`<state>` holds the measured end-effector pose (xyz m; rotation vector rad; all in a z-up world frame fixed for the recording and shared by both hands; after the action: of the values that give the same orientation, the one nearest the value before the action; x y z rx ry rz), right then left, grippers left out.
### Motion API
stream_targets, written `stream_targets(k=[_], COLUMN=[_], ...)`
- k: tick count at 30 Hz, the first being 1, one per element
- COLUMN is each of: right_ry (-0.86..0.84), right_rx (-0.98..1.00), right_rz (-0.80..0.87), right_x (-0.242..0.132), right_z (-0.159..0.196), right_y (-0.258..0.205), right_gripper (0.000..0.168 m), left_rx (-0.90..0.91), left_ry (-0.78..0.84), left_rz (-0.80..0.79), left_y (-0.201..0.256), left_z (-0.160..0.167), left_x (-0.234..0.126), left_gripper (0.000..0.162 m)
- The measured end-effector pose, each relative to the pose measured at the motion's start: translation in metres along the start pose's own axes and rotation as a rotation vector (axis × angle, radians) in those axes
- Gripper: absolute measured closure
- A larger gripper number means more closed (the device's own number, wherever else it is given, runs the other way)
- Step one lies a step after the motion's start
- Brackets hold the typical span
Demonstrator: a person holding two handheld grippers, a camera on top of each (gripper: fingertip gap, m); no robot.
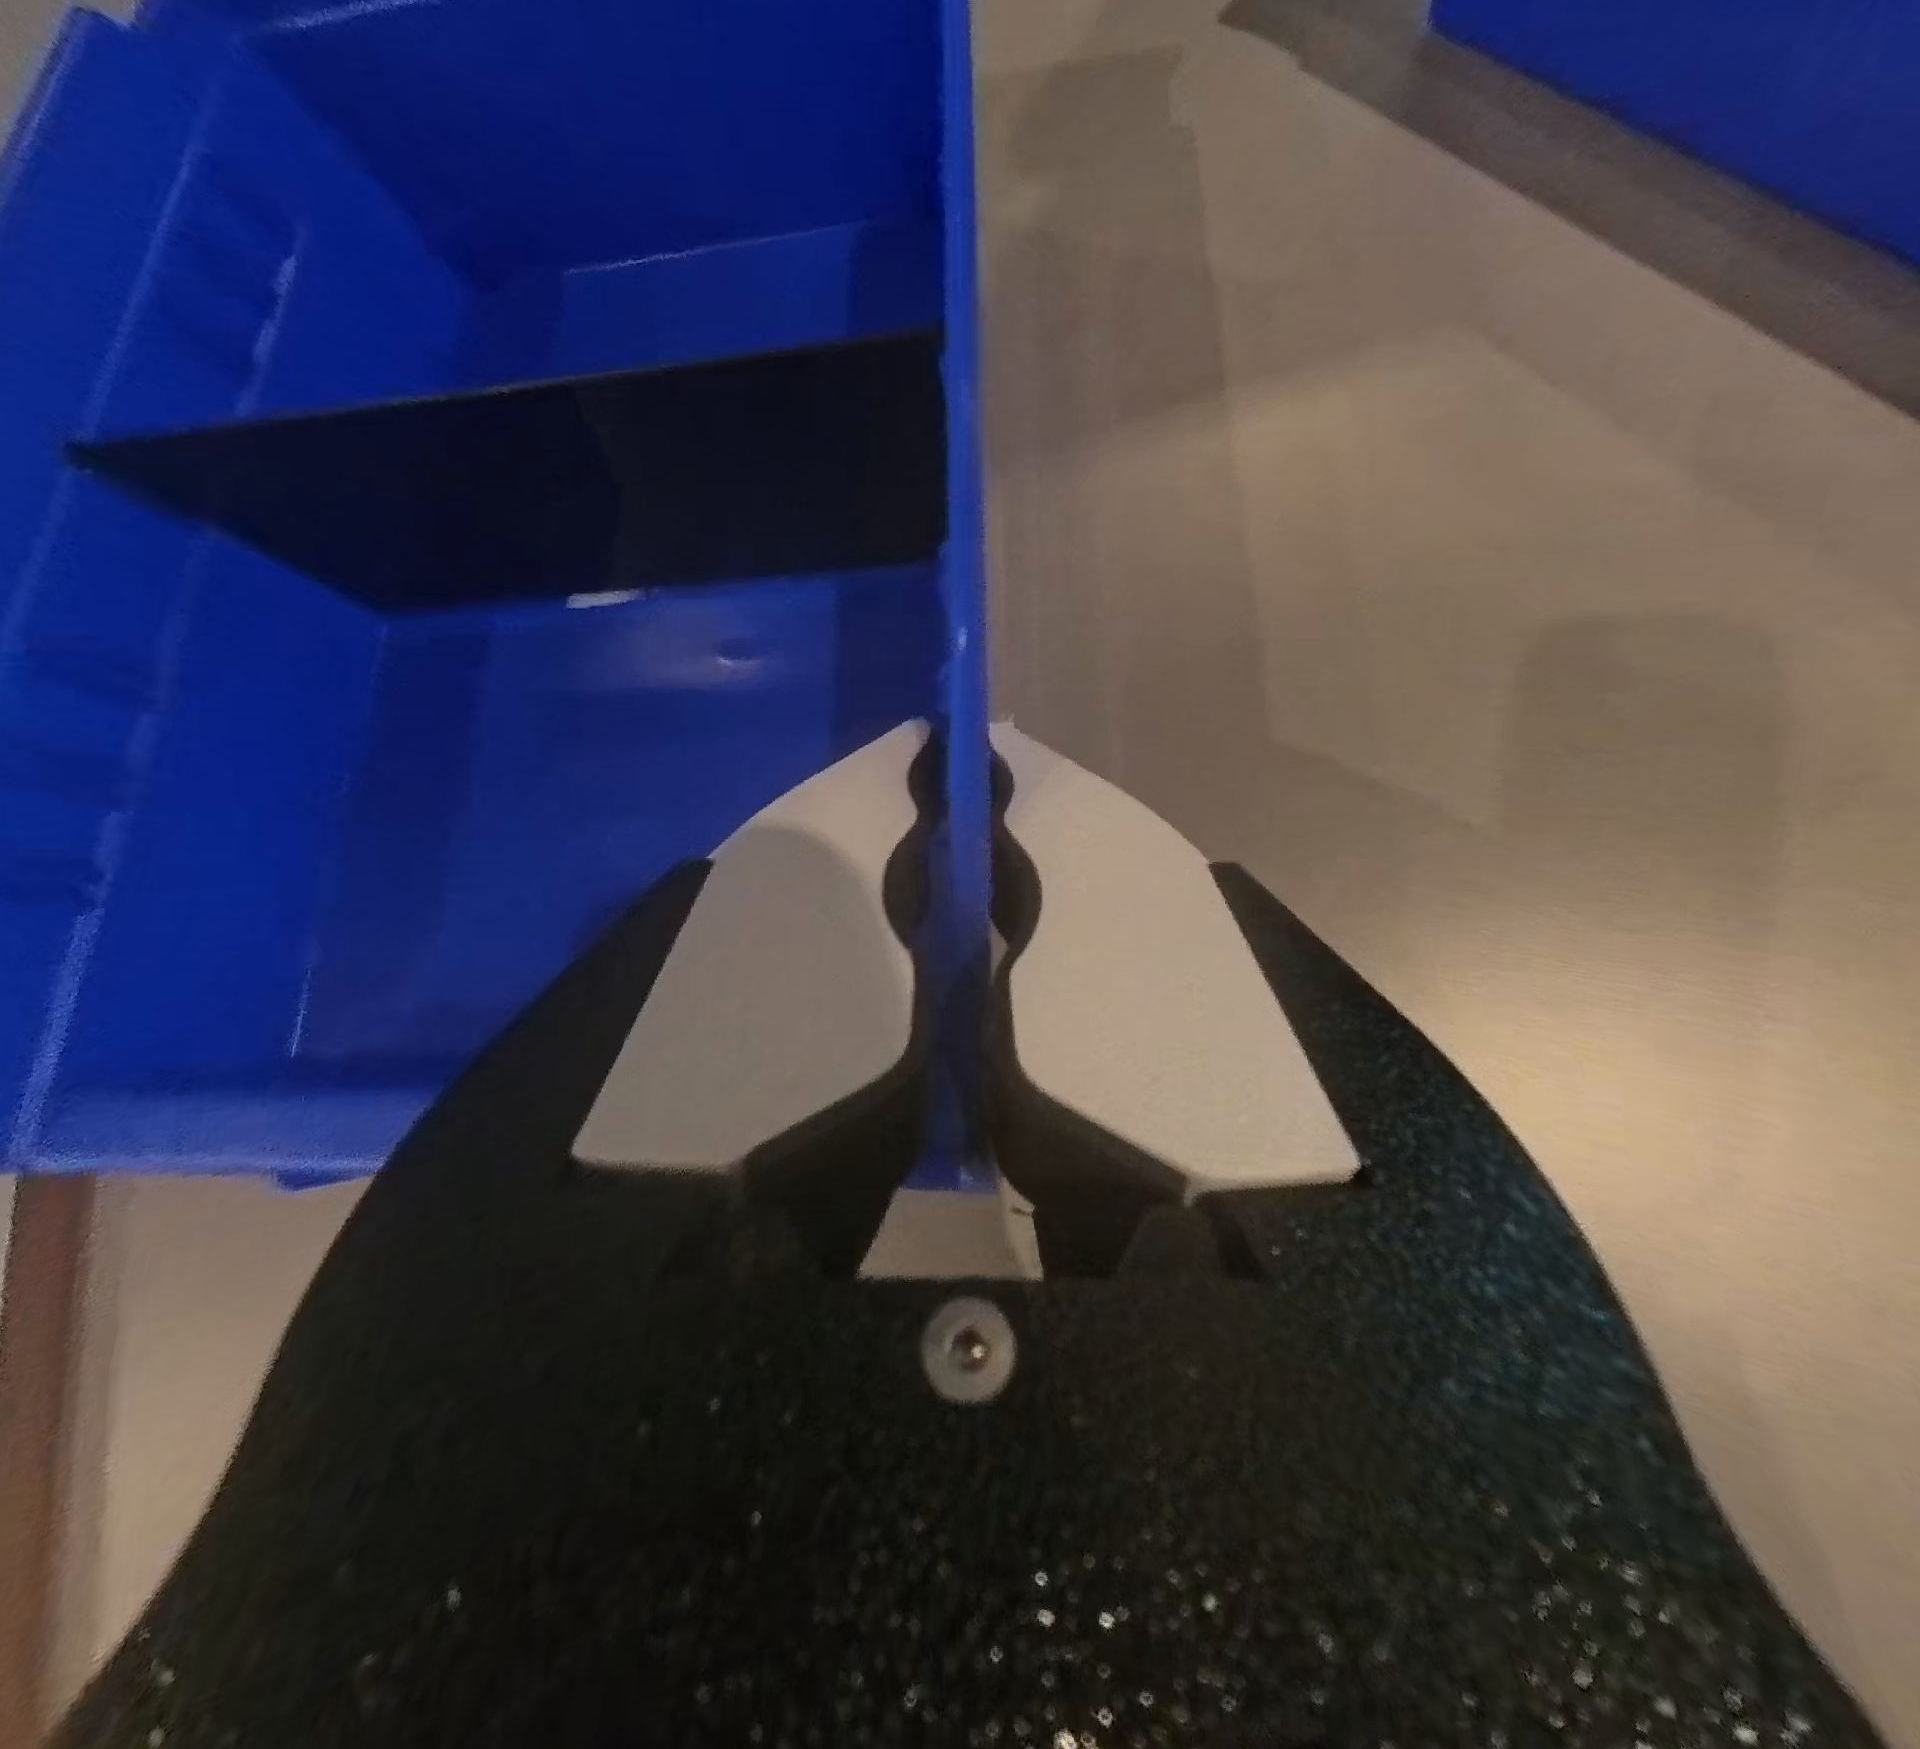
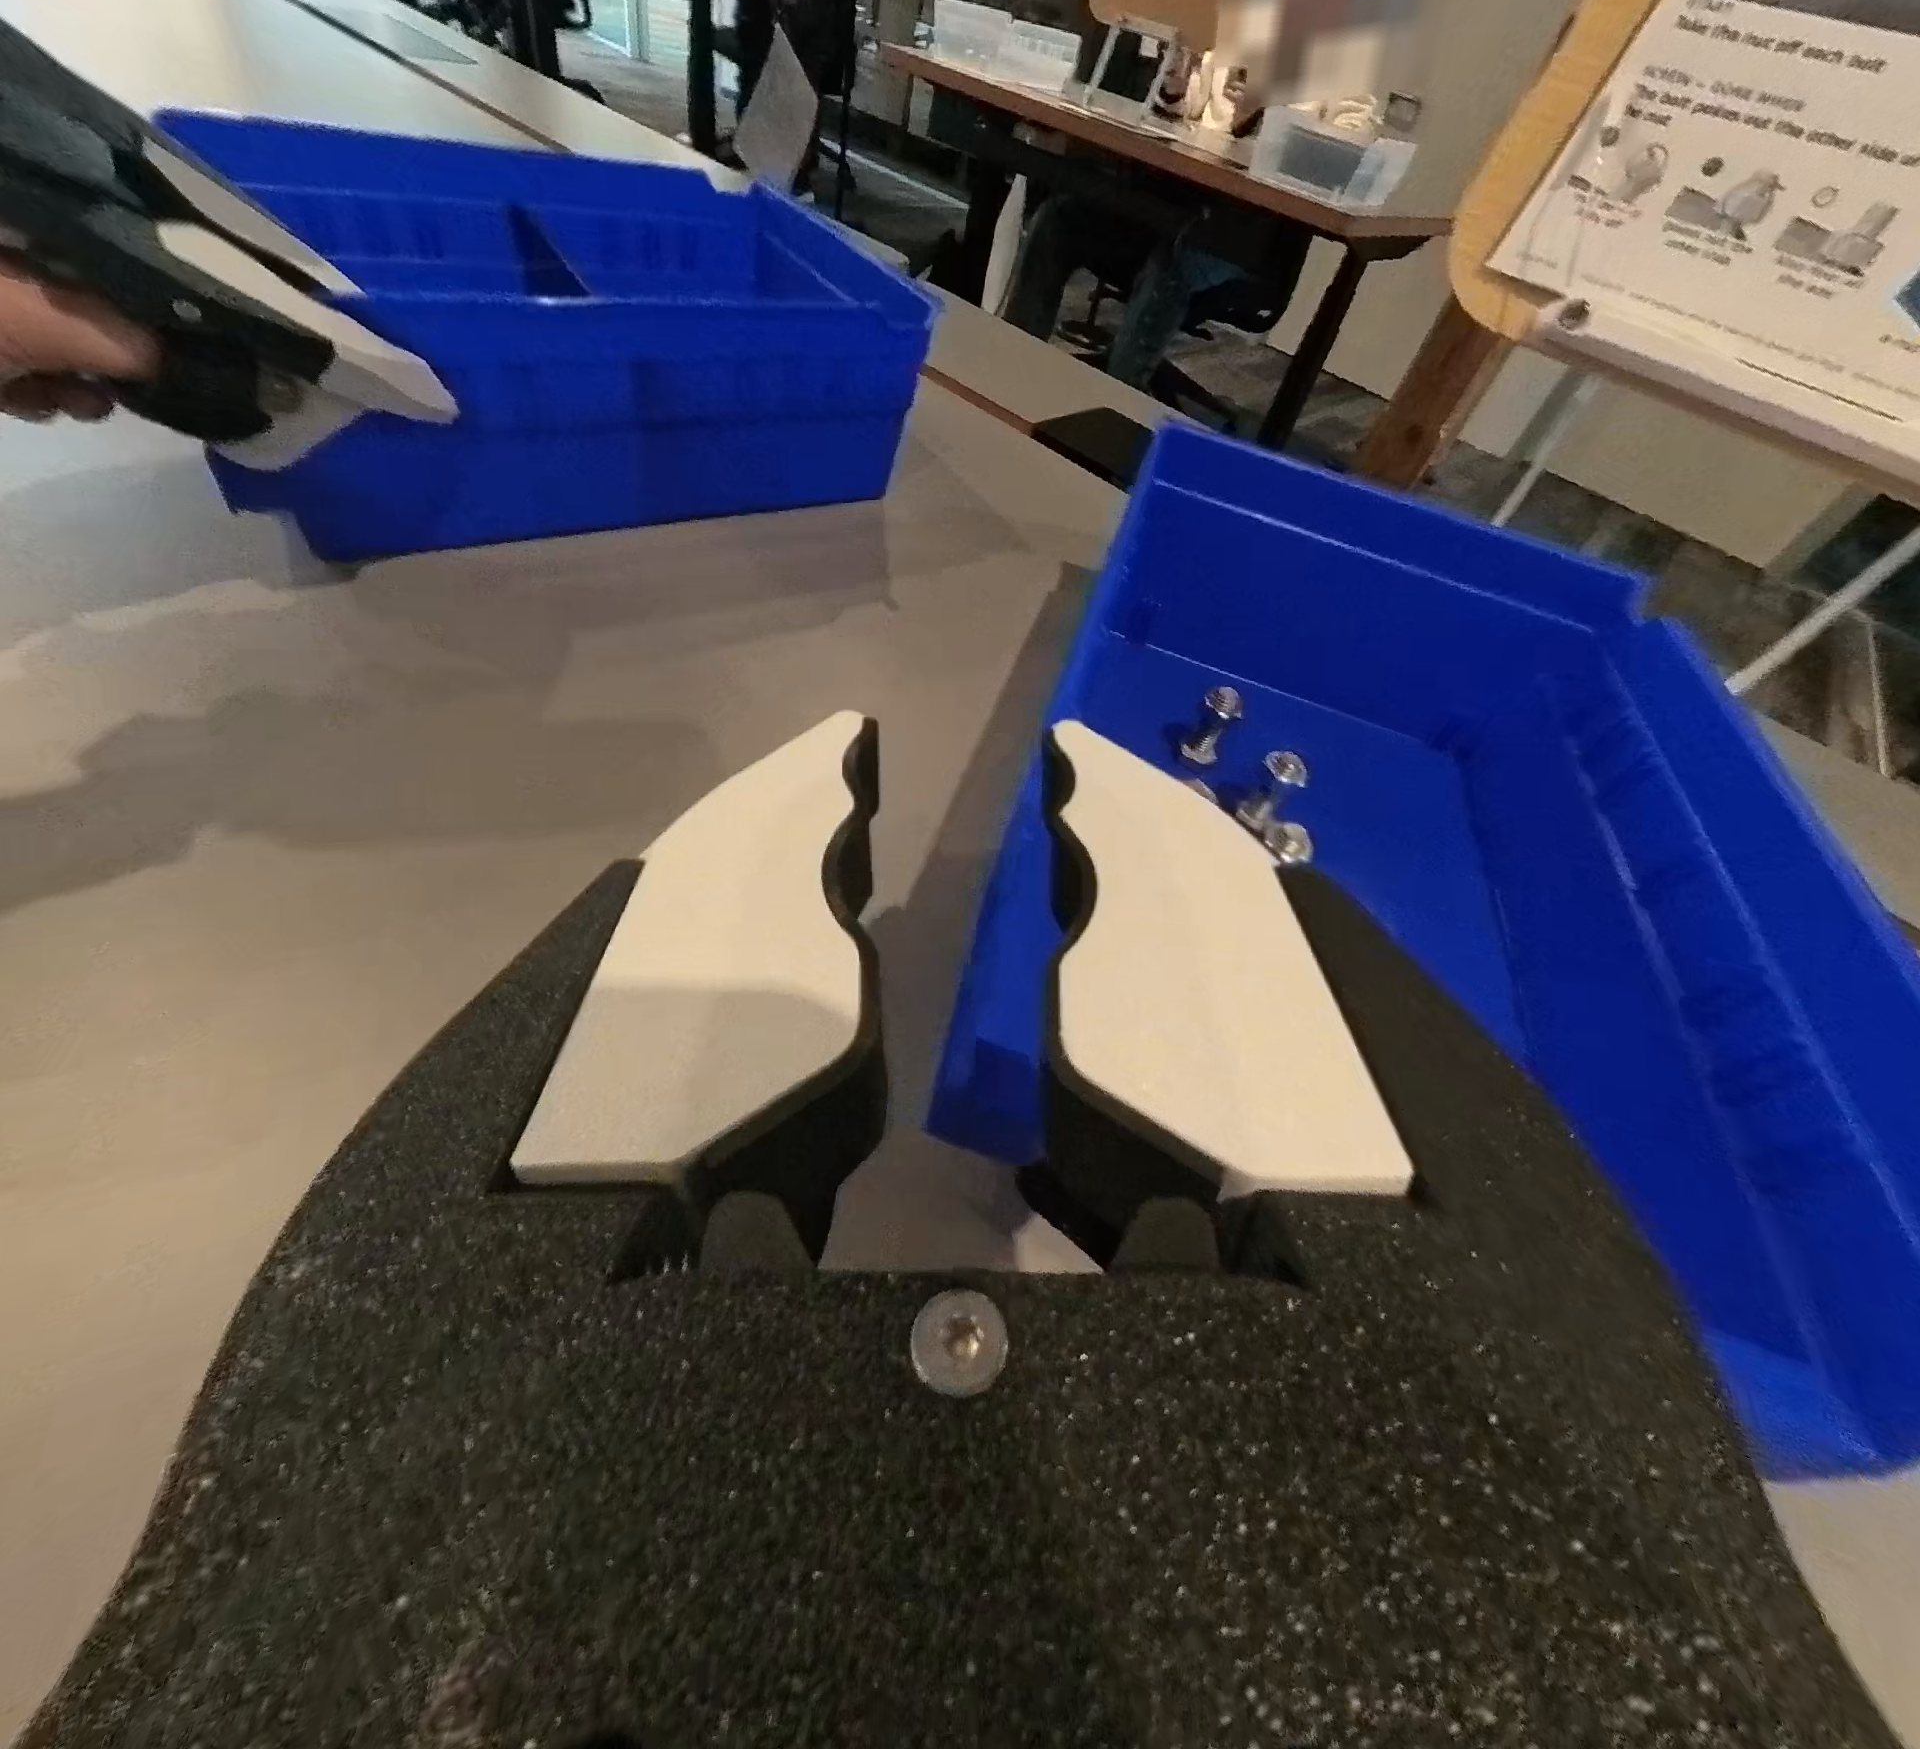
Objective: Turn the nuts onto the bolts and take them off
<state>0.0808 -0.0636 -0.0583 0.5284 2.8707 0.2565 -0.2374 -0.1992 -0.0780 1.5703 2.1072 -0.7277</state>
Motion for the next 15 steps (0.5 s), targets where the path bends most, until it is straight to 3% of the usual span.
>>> stream_targets(k=[15], right_ry=[0.019], right_rx=[-0.096], right_rz=[-0.075], right_x=[0.024], right_z=[-0.026], right_y=[-0.021], right_gripper=[0.137], left_rx=[0.113], left_ry=[-0.027], left_rz=[0.007], left_y=[0.073], left_z=[0.0], left_x=[-0.025], left_gripper=[0.157])
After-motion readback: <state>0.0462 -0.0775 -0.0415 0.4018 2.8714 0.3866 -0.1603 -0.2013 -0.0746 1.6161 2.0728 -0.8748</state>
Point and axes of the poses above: each gripper's, where its closed fingertips meet, x out along the fingers, z out of its underside, y = z × x across the jaws, the point moved 10 cm from there along -x, back along the fingers, and after that the axes turned 2 degrees about y, right-handed, at the moved point
